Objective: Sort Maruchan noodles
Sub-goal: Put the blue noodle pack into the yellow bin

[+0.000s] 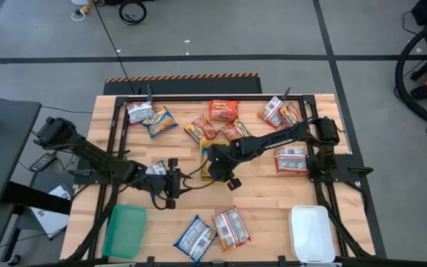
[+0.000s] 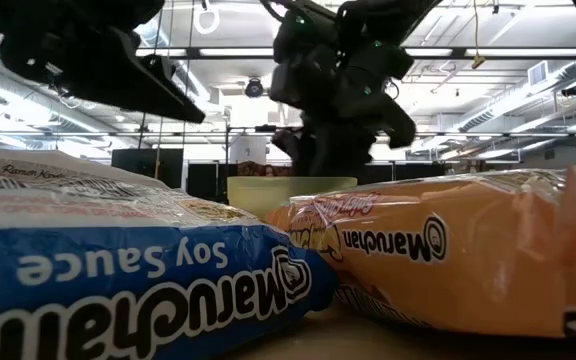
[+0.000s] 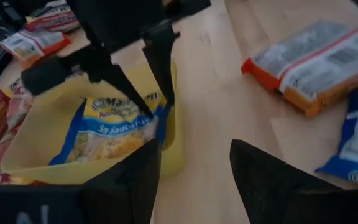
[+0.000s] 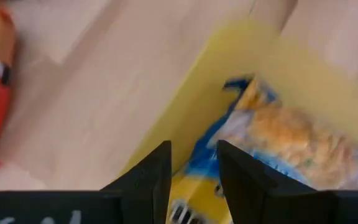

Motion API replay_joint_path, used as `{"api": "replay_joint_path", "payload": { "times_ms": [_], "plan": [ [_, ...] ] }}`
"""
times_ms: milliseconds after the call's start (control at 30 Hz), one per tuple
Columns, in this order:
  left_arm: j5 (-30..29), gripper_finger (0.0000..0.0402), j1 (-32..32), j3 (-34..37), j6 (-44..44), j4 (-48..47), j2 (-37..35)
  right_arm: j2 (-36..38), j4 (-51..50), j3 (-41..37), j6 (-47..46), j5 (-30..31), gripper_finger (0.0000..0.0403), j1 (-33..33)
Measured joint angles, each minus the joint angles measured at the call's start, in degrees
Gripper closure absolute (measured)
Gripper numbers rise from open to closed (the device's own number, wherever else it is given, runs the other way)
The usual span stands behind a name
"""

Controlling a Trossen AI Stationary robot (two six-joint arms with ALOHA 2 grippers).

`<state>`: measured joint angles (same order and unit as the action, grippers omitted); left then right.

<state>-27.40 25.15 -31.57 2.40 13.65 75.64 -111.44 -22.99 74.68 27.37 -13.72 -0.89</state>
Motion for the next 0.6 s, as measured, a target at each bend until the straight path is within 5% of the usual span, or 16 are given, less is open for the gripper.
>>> {"api": "replay_joint_path", "payload": {
  "times_ms": [400, 600],
  "plan": [
    [-0.01, 0.0205, -3.35, -0.04, 0.23, 1.72, -0.45, -2.63, 2.4, -0.86, -0.43, 1.42, 0.0274, 0.32],
    [0.02, 0.0205, -3.07, -0.02, 0.36, 0.92, -2.99, -2.86, 3.05, -0.97, -0.73, 4.1, 0.0352, 0.53]
  ]
}}
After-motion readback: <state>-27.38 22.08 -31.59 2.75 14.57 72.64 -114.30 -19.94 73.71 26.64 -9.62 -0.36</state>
